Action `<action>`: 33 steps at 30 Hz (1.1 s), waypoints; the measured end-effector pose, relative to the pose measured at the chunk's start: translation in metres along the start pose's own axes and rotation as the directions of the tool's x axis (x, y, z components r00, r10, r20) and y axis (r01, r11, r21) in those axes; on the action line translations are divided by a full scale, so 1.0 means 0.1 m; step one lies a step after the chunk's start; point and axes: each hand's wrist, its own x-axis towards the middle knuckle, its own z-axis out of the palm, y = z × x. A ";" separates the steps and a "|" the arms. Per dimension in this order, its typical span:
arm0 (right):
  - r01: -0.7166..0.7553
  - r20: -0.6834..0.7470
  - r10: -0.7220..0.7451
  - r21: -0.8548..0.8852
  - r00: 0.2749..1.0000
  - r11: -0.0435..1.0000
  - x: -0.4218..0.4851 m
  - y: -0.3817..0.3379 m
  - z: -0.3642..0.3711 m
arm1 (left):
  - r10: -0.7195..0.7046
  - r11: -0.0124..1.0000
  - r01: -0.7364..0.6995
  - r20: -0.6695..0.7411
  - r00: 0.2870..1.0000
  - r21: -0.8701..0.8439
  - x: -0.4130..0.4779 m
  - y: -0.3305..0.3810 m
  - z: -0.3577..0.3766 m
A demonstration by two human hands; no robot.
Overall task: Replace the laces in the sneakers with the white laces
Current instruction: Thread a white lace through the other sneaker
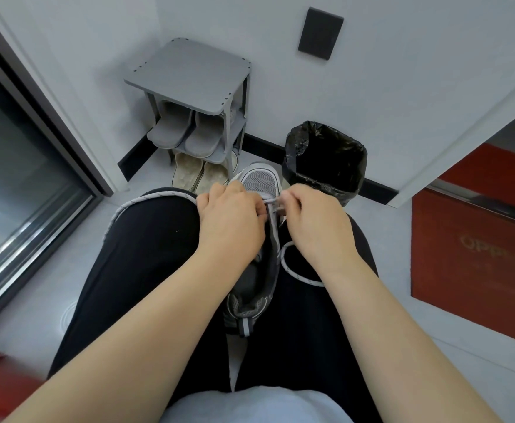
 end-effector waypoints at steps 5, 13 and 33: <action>0.017 -0.039 -0.019 -0.045 0.999 0.999 0.00 0.03 -0.01 | 0.041 0.998 -0.041 -0.005 0.999 -0.056 -0.02 -0.09 -0.10; -0.006 0.275 -0.002 0.028 0.961 1.000 0.12 -0.02 -0.20 | 0.124 0.979 -0.121 0.005 0.992 -0.163 -0.04 -0.18 -0.19; -0.108 0.396 0.027 0.184 0.918 0.977 0.13 -0.09 -0.25 | -0.076 0.690 0.114 0.085 0.994 -0.714 -0.07 -0.24 -0.15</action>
